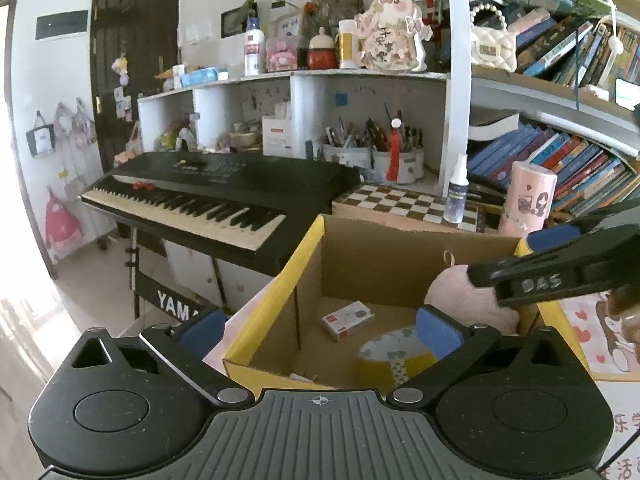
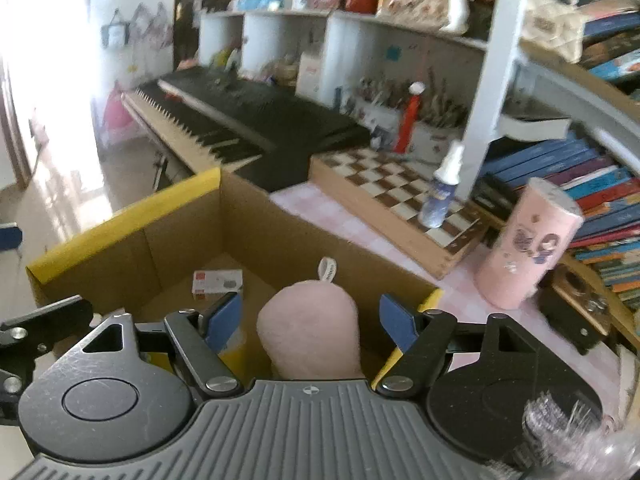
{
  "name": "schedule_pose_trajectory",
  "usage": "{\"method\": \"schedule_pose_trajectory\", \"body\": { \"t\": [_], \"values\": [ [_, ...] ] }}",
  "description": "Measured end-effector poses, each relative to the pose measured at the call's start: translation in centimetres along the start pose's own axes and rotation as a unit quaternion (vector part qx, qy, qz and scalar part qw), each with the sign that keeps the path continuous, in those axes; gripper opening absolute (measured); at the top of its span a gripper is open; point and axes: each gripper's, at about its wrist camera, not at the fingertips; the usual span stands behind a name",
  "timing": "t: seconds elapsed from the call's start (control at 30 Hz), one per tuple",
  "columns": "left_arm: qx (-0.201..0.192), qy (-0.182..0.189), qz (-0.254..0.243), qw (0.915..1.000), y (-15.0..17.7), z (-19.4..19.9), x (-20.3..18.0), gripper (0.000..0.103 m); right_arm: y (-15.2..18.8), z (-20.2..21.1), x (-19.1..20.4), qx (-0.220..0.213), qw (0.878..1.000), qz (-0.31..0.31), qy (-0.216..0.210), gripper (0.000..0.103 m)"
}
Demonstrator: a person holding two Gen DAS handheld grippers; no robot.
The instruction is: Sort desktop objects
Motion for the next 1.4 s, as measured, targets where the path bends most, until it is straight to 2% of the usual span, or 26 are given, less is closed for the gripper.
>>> {"method": "schedule_pose_trajectory", "body": {
  "t": [0.27, 0.53, 1.07, 1.17, 1.4],
  "values": [
    [-0.011, 0.021, -0.006, 0.9997, 0.7, 1.8, 0.1, 0.103, 1.5, 5.5, -0.2, -0.05, 0.996, -0.059, 0.046, 0.078],
    [-0.005, 0.038, -0.017, 0.9991, 2.4, 3.5, 0.1, 0.103, 5.1, 9.8, 0.4, -0.071, 0.986, -0.1, 0.108, 0.081],
    [0.002, 0.083, -0.053, 0.9951, 6.0, 8.5, -0.3, 0.103, 14.0, 16.5, 4.2, -0.066, 0.959, -0.2, 0.187, 0.086],
    [0.0, 0.082, -0.071, 0.9941, 6.9, 9.3, -0.8, 0.103, 15.7, 17.6, 5.3, -0.063, 0.954, -0.212, 0.203, 0.087],
    [-0.022, 0.107, -0.115, 0.9873, 8.7, 11.7, -2.4, 0.103, 19.5, 20.3, 7.6, -0.06, 0.938, -0.243, 0.238, 0.093]
  ]
}}
Point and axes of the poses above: each gripper's, at about its wrist camera, not at the fingertips, and z roughly against the way its jaws point, x to its left, y to its underside, and after that the axes turned 5 degrees about -y, right-handed
